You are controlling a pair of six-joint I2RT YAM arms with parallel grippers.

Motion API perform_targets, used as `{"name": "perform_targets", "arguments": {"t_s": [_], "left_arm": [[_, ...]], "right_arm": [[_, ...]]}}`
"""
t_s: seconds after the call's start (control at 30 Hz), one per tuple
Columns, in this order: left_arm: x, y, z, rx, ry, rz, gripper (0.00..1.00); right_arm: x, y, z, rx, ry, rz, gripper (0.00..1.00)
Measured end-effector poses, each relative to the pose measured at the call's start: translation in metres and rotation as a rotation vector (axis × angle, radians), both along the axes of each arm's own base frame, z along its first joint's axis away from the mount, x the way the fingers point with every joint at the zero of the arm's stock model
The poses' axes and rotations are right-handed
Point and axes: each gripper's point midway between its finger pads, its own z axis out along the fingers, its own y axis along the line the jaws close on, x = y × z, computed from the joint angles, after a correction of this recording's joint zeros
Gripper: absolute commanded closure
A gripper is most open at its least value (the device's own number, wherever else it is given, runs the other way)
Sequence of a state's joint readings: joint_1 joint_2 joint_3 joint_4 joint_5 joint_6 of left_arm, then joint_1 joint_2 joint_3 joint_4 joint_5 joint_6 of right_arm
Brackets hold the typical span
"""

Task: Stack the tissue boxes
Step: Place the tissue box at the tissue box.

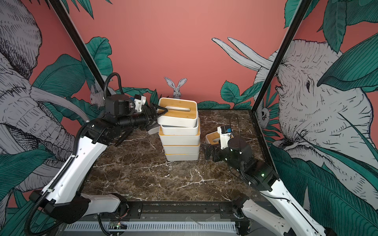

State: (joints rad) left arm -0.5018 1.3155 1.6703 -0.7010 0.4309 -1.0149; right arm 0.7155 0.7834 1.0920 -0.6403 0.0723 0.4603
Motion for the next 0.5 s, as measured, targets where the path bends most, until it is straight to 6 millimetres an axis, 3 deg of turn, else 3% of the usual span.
{"name": "perform_targets", "arguments": {"t_s": [0.5], "left_arm": [[0.009, 0.002, -0.021, 0.079, 0.028, -0.008, 0.05]], "right_arm": [[0.004, 0.004, 0.018, 0.016, -0.019, 0.001, 0.01]]}}
